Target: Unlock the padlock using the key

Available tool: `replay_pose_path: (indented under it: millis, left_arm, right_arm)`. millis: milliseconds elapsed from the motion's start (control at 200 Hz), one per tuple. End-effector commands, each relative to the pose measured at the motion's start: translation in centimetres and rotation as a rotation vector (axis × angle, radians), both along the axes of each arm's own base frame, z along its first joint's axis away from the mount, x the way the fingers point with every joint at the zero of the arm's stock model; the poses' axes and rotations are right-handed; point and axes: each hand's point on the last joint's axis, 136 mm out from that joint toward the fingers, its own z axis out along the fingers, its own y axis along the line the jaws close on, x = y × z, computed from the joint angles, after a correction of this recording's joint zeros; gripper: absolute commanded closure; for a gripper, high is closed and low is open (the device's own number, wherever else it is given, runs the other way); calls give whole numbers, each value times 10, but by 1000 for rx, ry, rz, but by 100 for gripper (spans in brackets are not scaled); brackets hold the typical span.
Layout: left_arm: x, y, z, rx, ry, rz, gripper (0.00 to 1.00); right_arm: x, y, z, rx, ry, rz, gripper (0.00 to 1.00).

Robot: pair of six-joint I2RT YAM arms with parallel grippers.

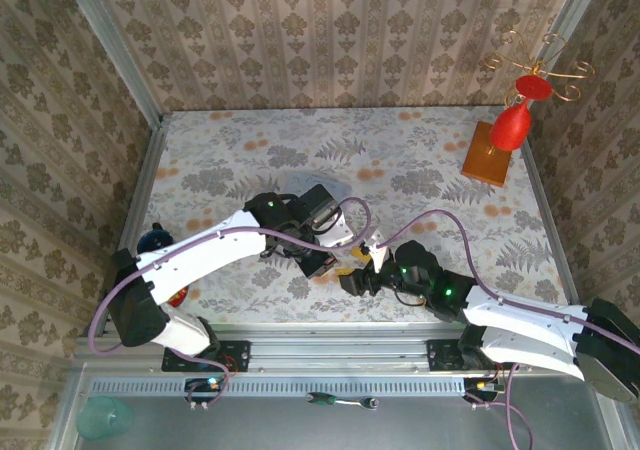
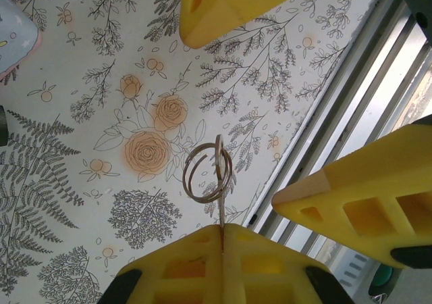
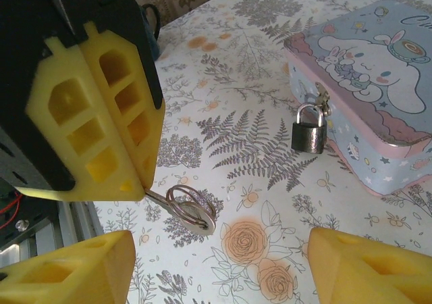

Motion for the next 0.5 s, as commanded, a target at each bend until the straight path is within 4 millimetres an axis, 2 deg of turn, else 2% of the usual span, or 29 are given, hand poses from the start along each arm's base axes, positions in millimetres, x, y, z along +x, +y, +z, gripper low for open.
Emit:
replay_pose_path:
  millis: [0,495]
  left_arm:
    - [-11,-5,10,-34,-14,-75,100]
    - [-26,-12,11,-61,18,-122,100]
  right_arm:
    - [6,7,20,46,-6,-18,32]
    - [14,2,19,51,4,-80,44]
